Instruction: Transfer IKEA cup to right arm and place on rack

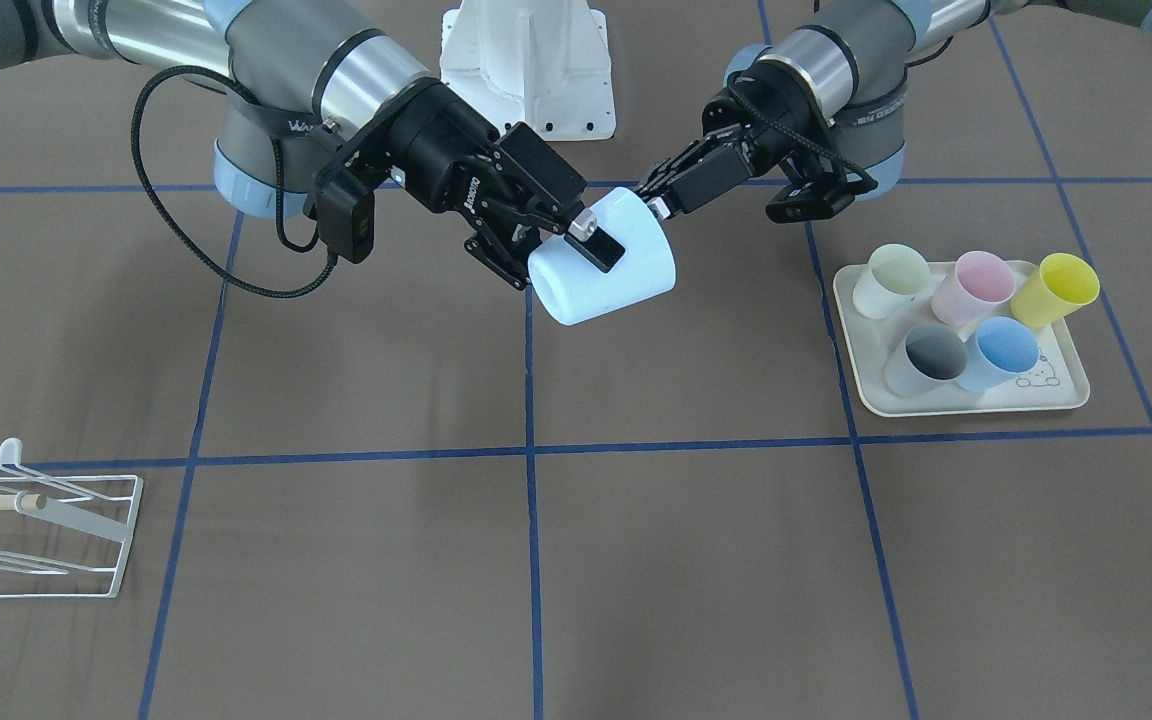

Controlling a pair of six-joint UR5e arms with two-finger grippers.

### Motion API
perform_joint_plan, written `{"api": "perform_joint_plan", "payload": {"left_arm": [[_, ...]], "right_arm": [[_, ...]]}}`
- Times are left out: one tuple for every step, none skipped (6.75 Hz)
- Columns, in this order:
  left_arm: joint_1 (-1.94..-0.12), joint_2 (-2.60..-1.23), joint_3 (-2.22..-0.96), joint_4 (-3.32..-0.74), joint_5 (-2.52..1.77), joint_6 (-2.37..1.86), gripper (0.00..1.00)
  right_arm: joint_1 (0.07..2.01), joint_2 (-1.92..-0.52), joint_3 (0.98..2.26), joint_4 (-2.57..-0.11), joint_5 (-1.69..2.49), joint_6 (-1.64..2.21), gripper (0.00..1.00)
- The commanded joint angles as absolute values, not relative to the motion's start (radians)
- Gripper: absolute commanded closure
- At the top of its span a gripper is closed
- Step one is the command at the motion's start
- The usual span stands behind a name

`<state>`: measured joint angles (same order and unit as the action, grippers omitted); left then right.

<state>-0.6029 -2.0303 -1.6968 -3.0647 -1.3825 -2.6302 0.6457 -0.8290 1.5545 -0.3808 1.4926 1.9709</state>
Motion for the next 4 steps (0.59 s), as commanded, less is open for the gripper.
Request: {"api": "perform_joint_plan", "payload": {"left_arm": [[-0.604, -2.025, -1.716, -3.059, -1.387, -2.626, 0.00], [-0.606, -2.019, -1.721, -3.060, -1.387, -2.626, 0.00], [-0.609, -2.016, -1.727, -3.059, -1.388, -2.606, 0.00], [-0.614, -2.014, -1.729, -3.059, -1.425, -2.552, 0.00]], "right_arm": [[0.647, -0.828, 1.555, -0.380, 1.493, 1.973, 1.00], [0.659, -0.828, 1.555, -0.380, 1.494, 1.974, 1.00], [0.685, -0.831, 1.555, -0.380, 1.503, 1.977, 1.00], [0.725, -0.844, 1.555, -0.380, 1.526, 1.977, 1.00]]}}
